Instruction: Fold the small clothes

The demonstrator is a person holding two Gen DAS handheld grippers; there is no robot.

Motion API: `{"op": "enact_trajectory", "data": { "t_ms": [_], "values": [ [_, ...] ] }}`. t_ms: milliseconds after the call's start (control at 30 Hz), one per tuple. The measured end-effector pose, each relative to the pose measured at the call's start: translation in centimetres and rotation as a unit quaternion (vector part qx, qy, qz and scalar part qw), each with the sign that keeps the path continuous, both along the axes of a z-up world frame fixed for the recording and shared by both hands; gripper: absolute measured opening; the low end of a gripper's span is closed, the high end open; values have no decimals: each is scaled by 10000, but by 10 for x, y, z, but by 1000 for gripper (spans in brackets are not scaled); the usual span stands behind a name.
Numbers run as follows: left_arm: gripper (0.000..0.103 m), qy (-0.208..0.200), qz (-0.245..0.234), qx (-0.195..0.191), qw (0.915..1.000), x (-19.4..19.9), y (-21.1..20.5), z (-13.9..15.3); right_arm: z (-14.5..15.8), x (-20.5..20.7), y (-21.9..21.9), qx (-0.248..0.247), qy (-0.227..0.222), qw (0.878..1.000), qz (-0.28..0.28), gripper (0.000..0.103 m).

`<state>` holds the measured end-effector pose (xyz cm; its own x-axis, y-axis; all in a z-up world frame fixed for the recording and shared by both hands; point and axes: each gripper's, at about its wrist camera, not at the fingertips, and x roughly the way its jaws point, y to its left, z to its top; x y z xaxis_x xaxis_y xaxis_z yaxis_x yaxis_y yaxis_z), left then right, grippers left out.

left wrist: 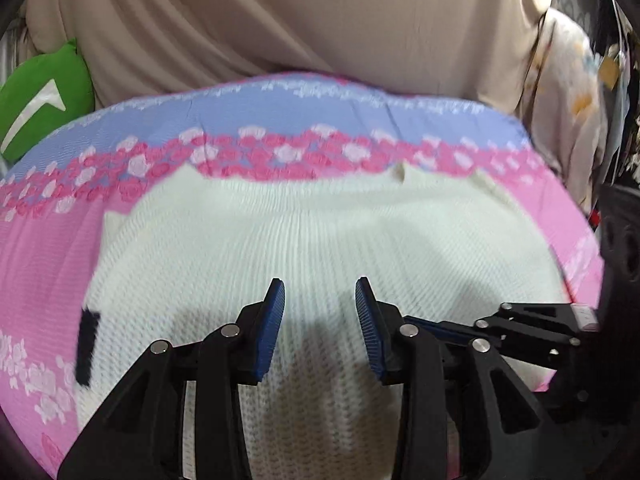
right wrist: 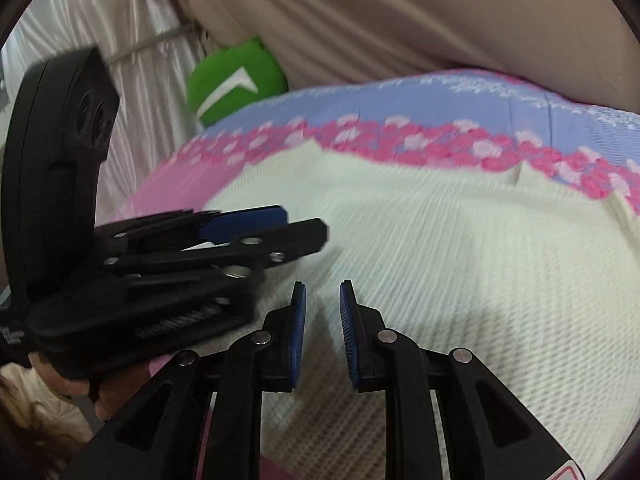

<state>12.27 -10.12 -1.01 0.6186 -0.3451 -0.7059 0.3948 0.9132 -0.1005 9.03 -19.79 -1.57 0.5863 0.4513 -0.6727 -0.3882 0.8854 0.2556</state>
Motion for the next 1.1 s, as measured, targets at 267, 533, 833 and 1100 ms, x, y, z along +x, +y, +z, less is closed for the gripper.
{"op": "enact_trajectory", "data": {
  "t_ms": [267,533,833,1100],
  "values": [
    [35,190,549,-69,9983,-9,57,-14,-6,-36,-124,98,125,9849,-1726,0],
    [34,319,942,-137,9949,-29,93,-20,-10,-86,-209,264,82,9558,-2928,0],
    [36,-109,1168,-479,9919,-36,94,21,62,-45,-105,200,-731,9824,-1708,7],
    [77,-187,1854,-1002,9774,-32,138,38,17,17,-2,56,188,9990,-393,7]
  ]
}}
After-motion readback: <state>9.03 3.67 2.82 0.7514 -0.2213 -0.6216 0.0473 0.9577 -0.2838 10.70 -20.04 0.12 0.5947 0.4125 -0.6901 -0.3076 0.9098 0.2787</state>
